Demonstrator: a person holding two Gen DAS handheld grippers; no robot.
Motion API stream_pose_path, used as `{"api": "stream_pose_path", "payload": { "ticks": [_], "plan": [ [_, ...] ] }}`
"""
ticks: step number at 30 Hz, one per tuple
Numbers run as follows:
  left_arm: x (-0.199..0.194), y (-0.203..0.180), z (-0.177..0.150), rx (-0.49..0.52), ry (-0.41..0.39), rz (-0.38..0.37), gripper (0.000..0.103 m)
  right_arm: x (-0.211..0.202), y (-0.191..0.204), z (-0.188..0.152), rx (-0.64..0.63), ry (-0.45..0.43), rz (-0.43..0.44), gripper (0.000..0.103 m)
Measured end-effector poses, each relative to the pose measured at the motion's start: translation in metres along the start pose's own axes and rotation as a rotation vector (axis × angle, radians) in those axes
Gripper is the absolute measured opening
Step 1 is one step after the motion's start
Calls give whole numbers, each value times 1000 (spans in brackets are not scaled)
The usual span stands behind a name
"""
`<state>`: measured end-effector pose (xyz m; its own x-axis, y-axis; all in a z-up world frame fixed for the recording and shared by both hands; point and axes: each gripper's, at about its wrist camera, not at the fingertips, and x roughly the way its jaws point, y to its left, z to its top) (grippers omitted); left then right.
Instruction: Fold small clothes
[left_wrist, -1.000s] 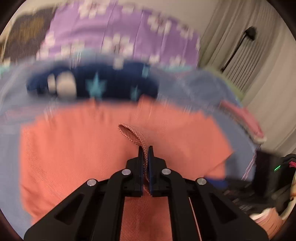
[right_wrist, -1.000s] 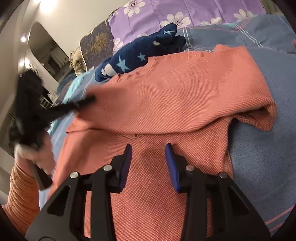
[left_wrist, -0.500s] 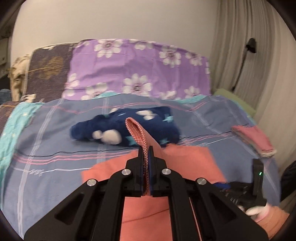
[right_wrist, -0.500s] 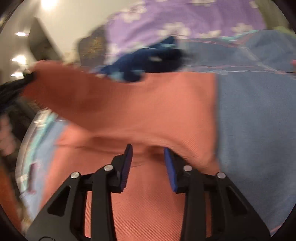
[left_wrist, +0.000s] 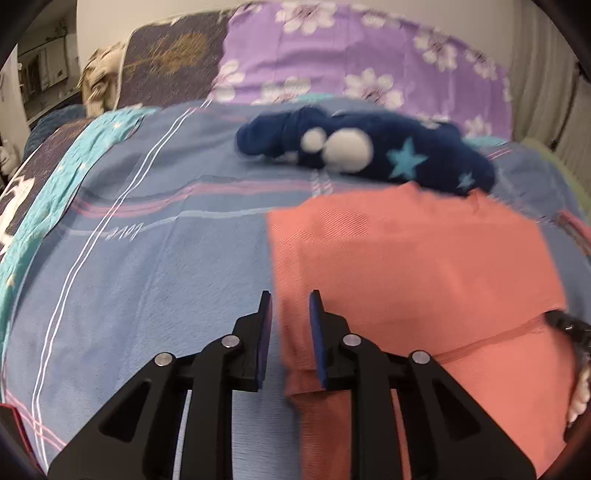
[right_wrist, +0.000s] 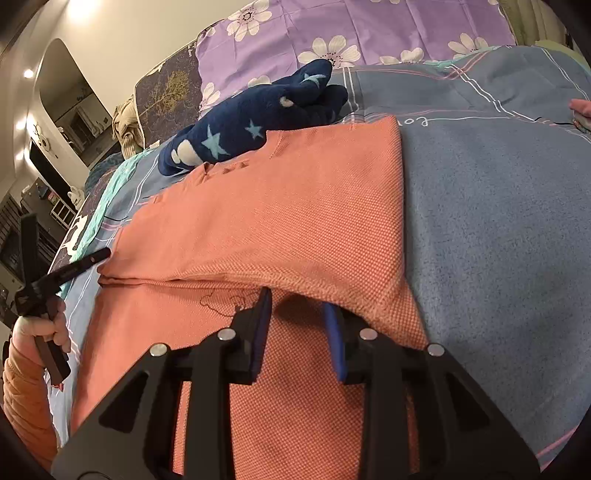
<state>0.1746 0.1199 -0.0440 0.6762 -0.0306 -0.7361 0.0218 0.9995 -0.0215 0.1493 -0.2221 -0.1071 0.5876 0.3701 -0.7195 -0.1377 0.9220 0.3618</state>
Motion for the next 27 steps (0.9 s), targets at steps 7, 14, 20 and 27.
{"api": "stream_pose_path", "payload": {
  "ticks": [7,14,20,27],
  "plan": [
    [30,-36,-17,93,64,-43,38,-34,22,14,-83,-85,35,29],
    [29,-38,-26,94,27,-25,42,1,-19,8,-31,-10,-119,22],
    [18,-41,-27,102,19,-5,47,-14,-5,1,-70,-34,-169,22],
    [-43,-17,-83,138,27,-84,59,-65,-17,-39,-89,-24,-99,30]
  ]
}}
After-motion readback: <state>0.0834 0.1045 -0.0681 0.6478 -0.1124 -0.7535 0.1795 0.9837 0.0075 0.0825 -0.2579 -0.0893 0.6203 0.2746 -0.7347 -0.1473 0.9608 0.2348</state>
